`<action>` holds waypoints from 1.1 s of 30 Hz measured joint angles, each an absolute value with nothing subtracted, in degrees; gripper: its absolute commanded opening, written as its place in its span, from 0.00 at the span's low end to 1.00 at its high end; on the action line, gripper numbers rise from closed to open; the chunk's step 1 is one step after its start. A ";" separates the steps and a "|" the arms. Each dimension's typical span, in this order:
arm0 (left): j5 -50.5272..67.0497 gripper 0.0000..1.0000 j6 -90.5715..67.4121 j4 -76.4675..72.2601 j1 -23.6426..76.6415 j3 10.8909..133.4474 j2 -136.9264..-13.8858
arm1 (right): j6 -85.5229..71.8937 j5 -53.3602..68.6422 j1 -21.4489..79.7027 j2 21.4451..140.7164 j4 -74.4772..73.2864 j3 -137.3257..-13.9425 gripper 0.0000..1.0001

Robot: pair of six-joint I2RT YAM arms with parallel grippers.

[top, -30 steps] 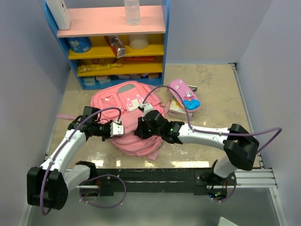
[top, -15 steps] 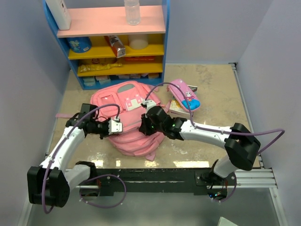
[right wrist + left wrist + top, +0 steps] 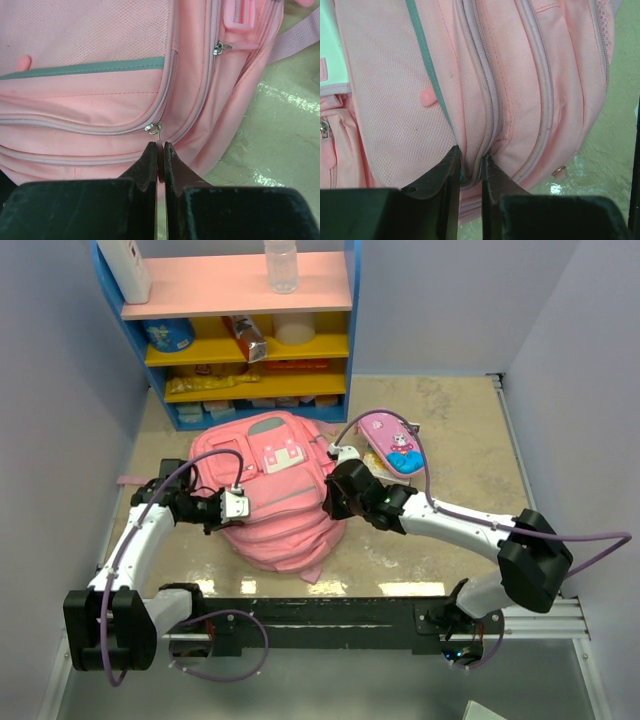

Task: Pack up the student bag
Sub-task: Zip the student bag at the center of the board.

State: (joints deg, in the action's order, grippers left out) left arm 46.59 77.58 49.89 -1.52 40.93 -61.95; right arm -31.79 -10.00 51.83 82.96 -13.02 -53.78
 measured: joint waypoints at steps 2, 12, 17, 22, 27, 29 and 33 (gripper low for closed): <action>46.78 0.14 77.84 49.98 -1.56 40.93 -62.43 | -31.86 -10.61 51.18 82.96 -12.49 -53.54 0.00; 46.15 0.15 80.86 50.72 -2.35 40.91 -62.19 | -30.20 -15.57 51.40 87.66 -11.05 -55.79 0.00; 44.91 0.15 83.20 50.96 -2.76 40.58 -61.39 | -26.50 -18.92 51.29 94.52 -7.81 -59.09 0.00; 43.99 0.14 85.56 51.75 -3.18 40.58 -61.14 | -22.00 -18.09 50.98 96.12 -4.16 -59.55 0.00; 42.74 0.13 88.20 53.28 -3.84 40.58 -59.94 | -16.99 -14.55 50.43 96.12 -0.71 -59.55 0.00; 42.41 0.12 89.41 53.89 -4.08 40.51 -59.92 | -15.53 -13.45 50.19 96.09 0.67 -59.55 0.00; 42.06 0.13 91.42 54.61 -4.32 40.49 -59.83 | -13.74 -12.82 50.13 96.07 3.27 -59.53 0.08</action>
